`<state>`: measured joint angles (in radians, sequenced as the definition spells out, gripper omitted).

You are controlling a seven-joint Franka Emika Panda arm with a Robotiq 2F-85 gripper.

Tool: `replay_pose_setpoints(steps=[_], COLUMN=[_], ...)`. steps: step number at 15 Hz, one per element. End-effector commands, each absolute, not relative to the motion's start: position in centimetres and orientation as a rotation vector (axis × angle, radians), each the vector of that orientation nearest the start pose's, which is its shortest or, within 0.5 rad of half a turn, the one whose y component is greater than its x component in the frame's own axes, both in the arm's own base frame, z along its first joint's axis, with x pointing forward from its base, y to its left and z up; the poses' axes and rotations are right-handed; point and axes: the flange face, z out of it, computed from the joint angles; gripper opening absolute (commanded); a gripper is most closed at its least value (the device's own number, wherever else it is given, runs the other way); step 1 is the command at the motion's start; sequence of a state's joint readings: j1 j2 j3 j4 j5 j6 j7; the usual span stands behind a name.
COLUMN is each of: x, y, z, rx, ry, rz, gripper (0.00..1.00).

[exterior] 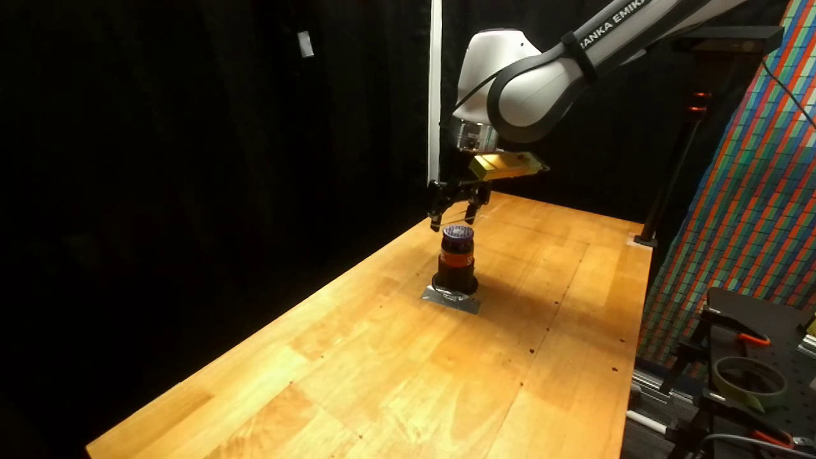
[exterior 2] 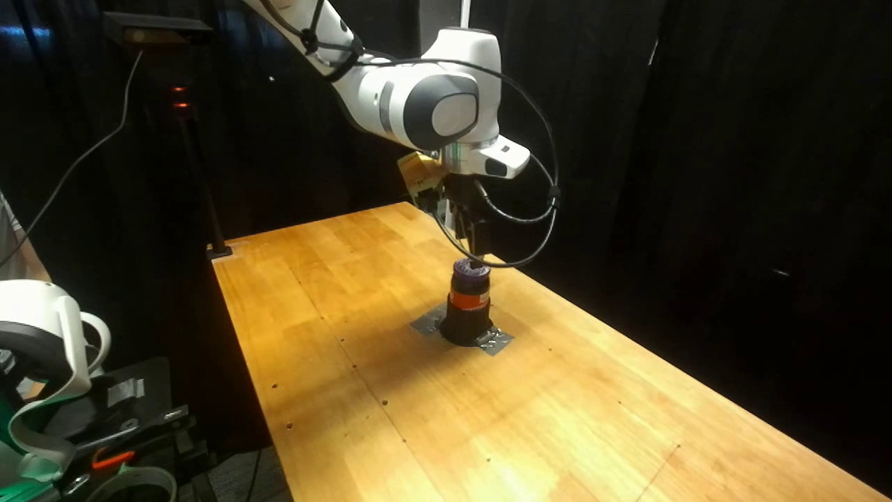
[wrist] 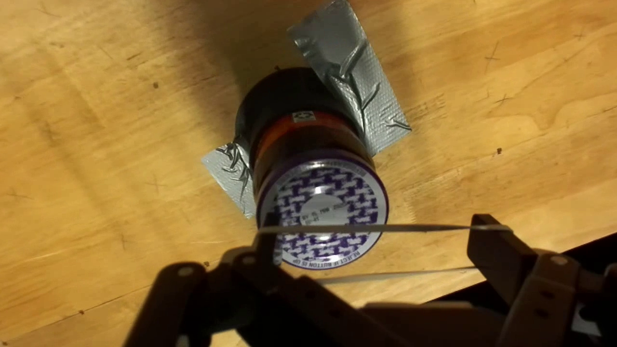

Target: Put the elastic around the bottle

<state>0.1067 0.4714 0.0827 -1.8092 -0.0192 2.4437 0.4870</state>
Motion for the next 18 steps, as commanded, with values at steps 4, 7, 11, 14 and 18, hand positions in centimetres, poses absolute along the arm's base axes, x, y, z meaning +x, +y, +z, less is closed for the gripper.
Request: replay_pose_setpoints(steps=[4,7,11,14,18], x=[68.5,69.1,68.9,68.0,66.7], y=[11.8,10.9,9.6,9.4,10.1], z=[27.7,27.2,27.0,26.3,25.9], rx=[-3.021,-3.029,-3.055,-3.068,-3.029], ry=[0.46,0.485,0.506,0.485,0.397], rz=[-0.253,-0.257,-0.186,-0.075,0.118], gripper=[1.0,1.0,1.0,1.0,1.0])
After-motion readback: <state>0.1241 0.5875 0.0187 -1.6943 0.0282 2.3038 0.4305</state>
